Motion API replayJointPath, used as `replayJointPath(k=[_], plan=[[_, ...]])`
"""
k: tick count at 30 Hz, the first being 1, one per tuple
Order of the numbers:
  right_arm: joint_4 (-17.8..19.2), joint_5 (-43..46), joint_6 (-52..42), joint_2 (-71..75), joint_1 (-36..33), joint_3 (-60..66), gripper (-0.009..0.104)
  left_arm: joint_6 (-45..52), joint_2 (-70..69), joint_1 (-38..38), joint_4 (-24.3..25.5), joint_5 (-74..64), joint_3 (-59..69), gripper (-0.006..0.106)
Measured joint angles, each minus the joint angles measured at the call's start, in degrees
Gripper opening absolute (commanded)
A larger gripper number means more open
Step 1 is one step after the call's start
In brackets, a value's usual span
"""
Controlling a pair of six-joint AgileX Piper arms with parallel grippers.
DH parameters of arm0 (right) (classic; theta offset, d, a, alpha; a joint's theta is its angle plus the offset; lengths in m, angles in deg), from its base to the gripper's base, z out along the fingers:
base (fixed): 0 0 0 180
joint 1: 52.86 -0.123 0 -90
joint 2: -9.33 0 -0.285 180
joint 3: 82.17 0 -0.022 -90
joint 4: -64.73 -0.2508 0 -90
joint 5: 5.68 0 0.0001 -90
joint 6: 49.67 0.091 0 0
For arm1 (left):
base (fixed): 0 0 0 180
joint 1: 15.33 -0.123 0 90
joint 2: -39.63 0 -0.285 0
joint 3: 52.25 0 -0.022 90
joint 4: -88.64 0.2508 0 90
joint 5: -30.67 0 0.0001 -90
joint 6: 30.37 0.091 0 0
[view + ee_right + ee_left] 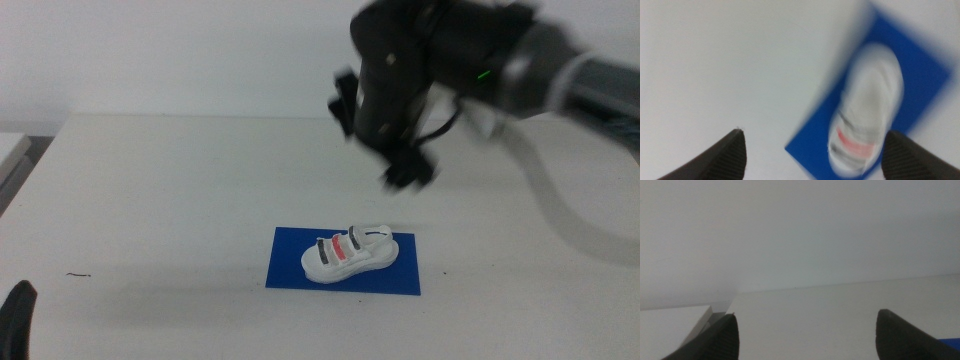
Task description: Use one arm to grab the shoe from the table and place it on the mat.
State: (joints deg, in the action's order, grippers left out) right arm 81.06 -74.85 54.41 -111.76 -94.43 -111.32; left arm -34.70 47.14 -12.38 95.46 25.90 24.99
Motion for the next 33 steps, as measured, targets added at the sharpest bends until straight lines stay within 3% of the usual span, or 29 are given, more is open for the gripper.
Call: replayJointPath(k=[3, 6, 9, 14, 20, 24, 26, 29, 33], plan=[[11.78, 0.00, -30.05, 7.67, -4.40, 0.00, 0.092, 0.00, 0.00, 0.00, 0.00, 0.00, 0.00, 0.094], [15.79, 0.00, -59.47, 12.98, -8.04, 0.00, 0.092, 0.00, 0.00, 0.00, 0.00, 0.00, 0.00, 0.094], [16.78, 1.36, -76.33, 17.70, -10.60, 0.00, 0.092, 0.00, 0.00, 0.00, 0.00, 0.00, 0.00, 0.094], [12.51, 5.30, -84.41, 25.46, -9.05, 0.92, 0.092, 0.00, 0.00, 0.00, 0.00, 0.00, 0.00, 0.094], [13.42, 6.44, -79.04, 42.47, 5.17, 16.21, 0.092, 0.00, 0.00, 0.00, 0.00, 0.00, 0.00, 0.094], [7.37, 16.81, -82.40, 55.32, 17.11, 32.97, 0.092, 0.00, 0.00, 0.00, 0.00, 0.00, 0.00, 0.094], [1.40, 25.11, -87.45, 63.61, 24.39, 42.53, 0.092, 0.00, 0.00, 0.00, 0.00, 0.00, 0.00, 0.094], [-4.61, 35.10, -93.26, 72.89, 33.78, 55.89, 0.092, 0.00, 0.00, 0.00, 0.00, 0.00, 0.00, 0.094], [-13.55, 47.02, -102.28, 84.40, 40.81, 71.96, 0.092, 0.00, 0.00, 0.00, 0.00, 0.00, 0.00, 0.094]])
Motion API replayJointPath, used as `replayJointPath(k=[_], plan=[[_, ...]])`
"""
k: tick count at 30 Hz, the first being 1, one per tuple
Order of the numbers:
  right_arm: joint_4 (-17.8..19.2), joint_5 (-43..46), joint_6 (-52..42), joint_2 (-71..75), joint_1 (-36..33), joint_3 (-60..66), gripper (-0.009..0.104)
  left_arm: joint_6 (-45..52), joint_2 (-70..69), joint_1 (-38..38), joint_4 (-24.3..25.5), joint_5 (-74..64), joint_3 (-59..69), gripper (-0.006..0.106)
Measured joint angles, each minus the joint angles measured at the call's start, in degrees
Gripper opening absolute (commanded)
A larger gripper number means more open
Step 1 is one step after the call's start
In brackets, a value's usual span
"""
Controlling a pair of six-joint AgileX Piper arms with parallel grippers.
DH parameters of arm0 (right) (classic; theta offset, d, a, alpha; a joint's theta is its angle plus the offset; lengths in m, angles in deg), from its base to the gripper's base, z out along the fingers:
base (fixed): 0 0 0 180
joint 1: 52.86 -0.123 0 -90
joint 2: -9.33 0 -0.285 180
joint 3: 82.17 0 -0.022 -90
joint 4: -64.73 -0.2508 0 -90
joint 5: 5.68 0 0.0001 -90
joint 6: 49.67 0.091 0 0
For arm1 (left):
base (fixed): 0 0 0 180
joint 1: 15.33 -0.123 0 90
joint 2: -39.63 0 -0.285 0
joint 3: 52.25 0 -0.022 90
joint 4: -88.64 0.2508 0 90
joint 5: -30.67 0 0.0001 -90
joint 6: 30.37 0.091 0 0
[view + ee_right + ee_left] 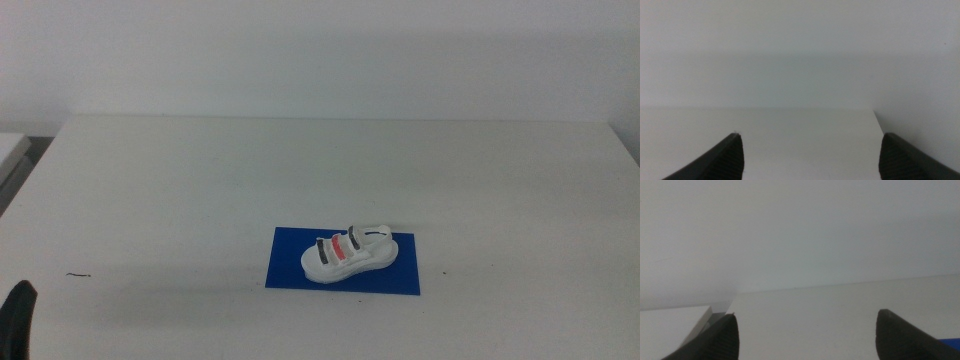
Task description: Use one arm to grab the shoe from the table and place it on the mat.
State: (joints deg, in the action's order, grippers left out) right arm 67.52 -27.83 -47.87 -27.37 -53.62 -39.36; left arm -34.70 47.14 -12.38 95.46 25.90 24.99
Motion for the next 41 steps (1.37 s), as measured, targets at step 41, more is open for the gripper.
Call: replayJointPath(k=[41], plan=[[-5.71, 9.58, -3.71, 28.42, -6.02, 34.24, 0.092, 0.00, 0.00, 0.00, 0.00, 0.00, 0.00, 0.094]])
